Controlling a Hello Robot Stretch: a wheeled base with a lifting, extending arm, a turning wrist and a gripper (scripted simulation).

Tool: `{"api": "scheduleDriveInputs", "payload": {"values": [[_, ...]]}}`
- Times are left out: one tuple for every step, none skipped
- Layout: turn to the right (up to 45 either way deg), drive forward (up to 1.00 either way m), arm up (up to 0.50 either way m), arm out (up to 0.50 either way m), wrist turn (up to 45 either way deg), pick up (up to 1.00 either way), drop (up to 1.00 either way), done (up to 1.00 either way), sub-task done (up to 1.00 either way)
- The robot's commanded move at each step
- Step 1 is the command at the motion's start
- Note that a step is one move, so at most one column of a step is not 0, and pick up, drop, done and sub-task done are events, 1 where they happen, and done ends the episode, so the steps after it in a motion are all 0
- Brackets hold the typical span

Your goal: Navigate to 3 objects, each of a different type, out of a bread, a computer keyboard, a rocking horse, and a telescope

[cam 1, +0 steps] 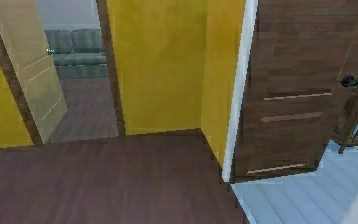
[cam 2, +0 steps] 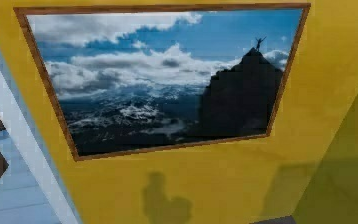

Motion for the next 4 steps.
{"api": "scheduleDriveInputs", "payload": {"values": [[6.0,0.00,0.00,0.00,0.0,0.00,0.00,0.00,0.00],[0.0,0.40,0.00,0.00,0.0,0.00,0.00,0.00,0.00],[42.0,0.00,0.00,0.00,0.0,0.00,0.00,0.00,0.00],[0.0,0.85,0.00,0.00,0.0,0.00,0.00,0.00,0.00]]}}
